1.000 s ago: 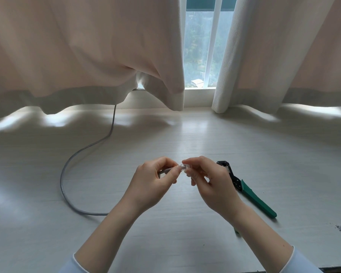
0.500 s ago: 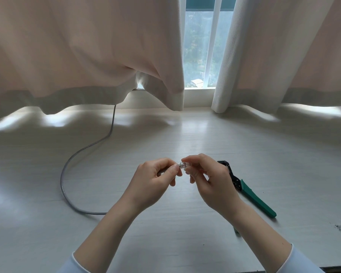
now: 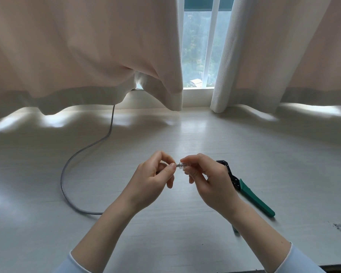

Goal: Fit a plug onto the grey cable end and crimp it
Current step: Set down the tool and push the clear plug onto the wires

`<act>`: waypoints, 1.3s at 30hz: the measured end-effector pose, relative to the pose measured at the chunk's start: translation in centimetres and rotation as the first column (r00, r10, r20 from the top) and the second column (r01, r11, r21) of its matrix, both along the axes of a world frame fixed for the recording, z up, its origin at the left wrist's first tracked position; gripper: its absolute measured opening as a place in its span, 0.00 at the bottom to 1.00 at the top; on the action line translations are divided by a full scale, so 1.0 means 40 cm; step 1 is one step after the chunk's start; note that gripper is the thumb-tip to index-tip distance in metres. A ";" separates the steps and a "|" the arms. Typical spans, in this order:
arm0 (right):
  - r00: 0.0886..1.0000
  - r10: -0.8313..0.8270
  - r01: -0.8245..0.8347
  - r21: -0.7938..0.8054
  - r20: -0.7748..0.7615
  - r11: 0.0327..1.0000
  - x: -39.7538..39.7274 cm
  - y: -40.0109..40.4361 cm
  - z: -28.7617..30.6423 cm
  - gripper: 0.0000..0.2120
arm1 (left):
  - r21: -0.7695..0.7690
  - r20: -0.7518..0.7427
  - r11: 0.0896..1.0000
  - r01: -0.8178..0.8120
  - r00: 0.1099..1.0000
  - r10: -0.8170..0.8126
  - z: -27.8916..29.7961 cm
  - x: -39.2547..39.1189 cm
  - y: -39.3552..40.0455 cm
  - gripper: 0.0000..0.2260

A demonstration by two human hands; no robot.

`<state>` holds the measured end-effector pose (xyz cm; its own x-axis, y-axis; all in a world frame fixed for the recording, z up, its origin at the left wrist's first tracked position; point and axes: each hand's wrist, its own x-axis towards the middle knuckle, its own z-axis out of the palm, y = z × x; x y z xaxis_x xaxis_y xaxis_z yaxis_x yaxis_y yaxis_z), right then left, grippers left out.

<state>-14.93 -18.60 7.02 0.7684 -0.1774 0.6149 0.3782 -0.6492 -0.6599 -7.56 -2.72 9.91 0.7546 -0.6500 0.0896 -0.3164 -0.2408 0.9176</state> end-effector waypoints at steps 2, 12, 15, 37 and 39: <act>1.000 0.002 -0.002 0.003 0.002 1.000 0.001 -0.001 0.001 0.05 | -0.019 -0.002 1.000 -0.016 1.000 0.016 -0.002 0.002 0.000 0.06; 1.000 -0.014 0.014 0.045 -0.003 0.999 0.006 0.011 -0.002 0.06 | -0.043 0.028 0.999 -0.012 1.000 0.014 -0.010 0.005 -0.012 0.07; 1.000 -0.013 0.013 0.039 0.002 0.999 0.007 0.013 0.000 0.05 | -0.048 0.025 0.999 -0.016 1.000 0.017 -0.009 0.009 -0.014 0.07; 0.996 0.054 -0.025 0.367 -0.069 0.930 0.015 0.039 -0.021 0.11 | -0.048 0.007 0.998 -0.042 0.999 0.043 -0.008 0.018 -0.006 0.05; 0.992 0.101 -0.049 0.495 -0.080 0.868 0.014 0.048 -0.017 0.13 | -0.052 -0.001 0.997 -0.048 0.999 0.048 -0.004 0.019 -0.009 0.05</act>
<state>-14.35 -16.67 6.35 0.8442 -0.3753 0.3827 0.3276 -0.2038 -0.9226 -6.81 -3.07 9.74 0.7850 -0.6073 0.1225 -0.3054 -0.2073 0.9294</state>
